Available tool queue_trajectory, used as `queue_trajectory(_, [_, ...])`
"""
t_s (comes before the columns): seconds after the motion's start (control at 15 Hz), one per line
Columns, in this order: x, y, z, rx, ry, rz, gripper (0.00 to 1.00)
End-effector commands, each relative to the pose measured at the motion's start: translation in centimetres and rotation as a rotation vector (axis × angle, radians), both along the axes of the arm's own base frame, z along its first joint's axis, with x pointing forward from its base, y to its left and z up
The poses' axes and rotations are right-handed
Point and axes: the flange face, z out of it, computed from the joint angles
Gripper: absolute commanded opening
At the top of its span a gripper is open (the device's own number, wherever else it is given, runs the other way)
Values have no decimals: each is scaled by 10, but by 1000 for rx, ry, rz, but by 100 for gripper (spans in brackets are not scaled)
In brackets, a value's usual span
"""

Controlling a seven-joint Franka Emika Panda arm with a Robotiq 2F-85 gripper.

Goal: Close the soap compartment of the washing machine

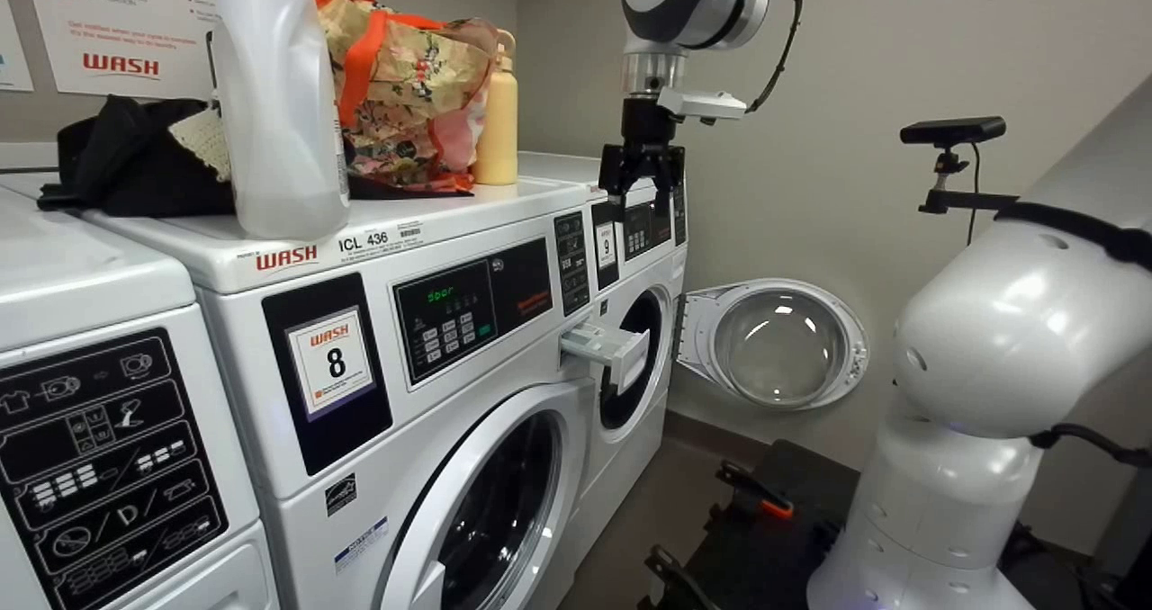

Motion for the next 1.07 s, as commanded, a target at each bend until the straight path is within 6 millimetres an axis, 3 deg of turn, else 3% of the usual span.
queue_trajectory(0.0, [-8, -30, -37, 41, 0, -108, 100])
queue_trajectory(0.27, [-19, -70, -79, 68, -9, -295, 100])
queue_trajectory(0.47, [-20, -86, -110, 88, -15, -415, 100])
queue_trajectory(1.0, [-9, -86, -193, 152, 9, -630, 100])
